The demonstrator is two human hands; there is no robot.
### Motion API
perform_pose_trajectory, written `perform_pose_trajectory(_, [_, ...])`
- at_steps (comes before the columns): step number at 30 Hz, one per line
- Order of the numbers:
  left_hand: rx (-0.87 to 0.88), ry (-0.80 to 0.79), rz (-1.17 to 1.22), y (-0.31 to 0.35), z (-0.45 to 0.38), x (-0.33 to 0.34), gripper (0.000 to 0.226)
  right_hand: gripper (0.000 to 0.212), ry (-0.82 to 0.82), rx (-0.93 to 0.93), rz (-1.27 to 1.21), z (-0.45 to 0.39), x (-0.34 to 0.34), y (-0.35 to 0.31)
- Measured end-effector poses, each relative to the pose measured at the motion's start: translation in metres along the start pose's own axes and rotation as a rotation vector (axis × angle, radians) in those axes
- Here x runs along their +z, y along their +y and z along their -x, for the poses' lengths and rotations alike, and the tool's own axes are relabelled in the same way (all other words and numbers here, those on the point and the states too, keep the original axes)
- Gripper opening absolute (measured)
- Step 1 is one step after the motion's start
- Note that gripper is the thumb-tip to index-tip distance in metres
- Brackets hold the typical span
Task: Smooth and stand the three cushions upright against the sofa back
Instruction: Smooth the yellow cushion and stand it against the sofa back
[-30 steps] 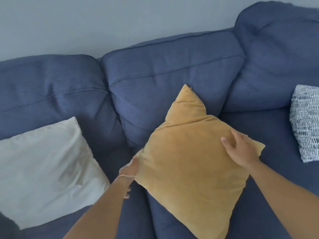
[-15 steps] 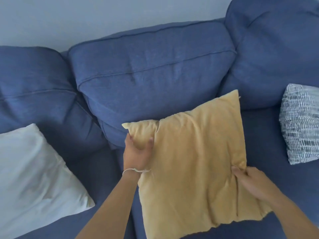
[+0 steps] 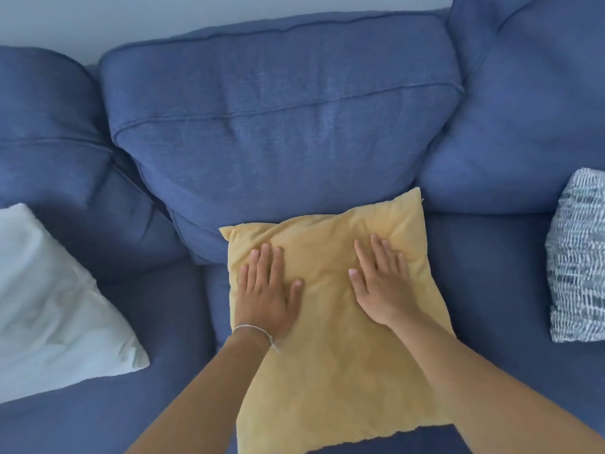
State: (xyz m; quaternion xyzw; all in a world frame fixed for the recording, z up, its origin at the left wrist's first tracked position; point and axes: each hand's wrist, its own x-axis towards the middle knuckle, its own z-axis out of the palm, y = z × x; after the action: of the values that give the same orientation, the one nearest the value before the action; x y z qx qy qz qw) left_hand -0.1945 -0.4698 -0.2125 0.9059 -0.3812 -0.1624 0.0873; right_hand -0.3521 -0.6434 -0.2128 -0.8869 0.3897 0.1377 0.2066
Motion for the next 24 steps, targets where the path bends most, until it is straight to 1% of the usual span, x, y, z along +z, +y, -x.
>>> perform_pose_trajectory(2, [-0.057, 0.091, 0.015, 0.014, -0.008, -0.009, 0.078, 0.068, 0.182, -0.052, -0.090, -0.011, -0.015, -0.012])
perform_pose_trajectory(3, [-0.060, 0.127, 0.044, 0.027, -0.009, -0.013, 0.077, 0.065, 0.265, -0.093, -0.126, -0.014, -0.021, -0.014])
perform_pose_trajectory(4, [-0.029, 0.147, 0.067, 0.039, -0.010, -0.015, 0.076, 0.063, 0.309, -0.135, -0.143, -0.016, -0.025, -0.010])
perform_pose_trajectory(5, [0.027, 0.138, 0.072, 0.049, -0.009, -0.014, 0.073, 0.062, 0.294, -0.168, -0.112, -0.019, -0.024, -0.002])
perform_pose_trajectory(6, [0.085, 0.105, 0.051, 0.057, -0.006, -0.009, 0.070, 0.063, 0.219, -0.184, -0.046, -0.020, -0.022, 0.008])
perform_pose_trajectory(7, [0.125, 0.058, 0.016, 0.062, -0.003, 0.000, 0.067, 0.064, 0.093, -0.180, 0.040, -0.021, -0.016, 0.019])
perform_pose_trajectory(8, [0.137, 0.008, -0.014, 0.063, 0.000, 0.010, 0.065, 0.065, -0.015, -0.170, 0.085, -0.023, -0.011, 0.029])
perform_pose_trajectory(9, [0.117, -0.019, -0.025, 0.063, 0.001, 0.017, 0.065, 0.065, -0.059, -0.165, 0.082, -0.025, -0.009, 0.035])
perform_pose_trajectory(11, [0.043, 0.033, 0.004, 0.067, -0.001, 0.019, 0.065, 0.065, -0.011, -0.166, 0.033, -0.027, -0.014, 0.036])
perform_pose_trajectory(14, [-0.029, 0.175, 0.103, 0.080, 0.011, 0.007, 0.066, 0.064, 0.180, -0.144, -0.145, -0.005, -0.022, 0.033])
perform_pose_trajectory(16, [-0.056, 0.220, 0.144, 0.075, 0.040, 0.010, 0.063, 0.061, 0.289, -0.109, -0.249, 0.025, -0.008, 0.042])
perform_pose_trajectory(17, [-0.068, 0.199, 0.152, 0.068, 0.059, 0.016, 0.062, 0.061, 0.293, -0.112, -0.236, 0.041, 0.004, 0.052])
perform_pose_trajectory(19, [-0.118, 0.088, 0.124, 0.047, 0.099, 0.036, 0.064, 0.062, 0.222, -0.163, -0.123, 0.065, 0.032, 0.076])
perform_pose_trajectory(21, [-0.195, 0.015, 0.115, 0.026, 0.128, 0.050, 0.068, 0.064, 0.186, -0.209, -0.087, 0.072, 0.047, 0.090])
perform_pose_trajectory(24, [-0.360, 0.044, 0.258, 0.000, 0.138, 0.049, 0.073, 0.063, 0.254, -0.154, -0.151, 0.067, 0.035, 0.083])
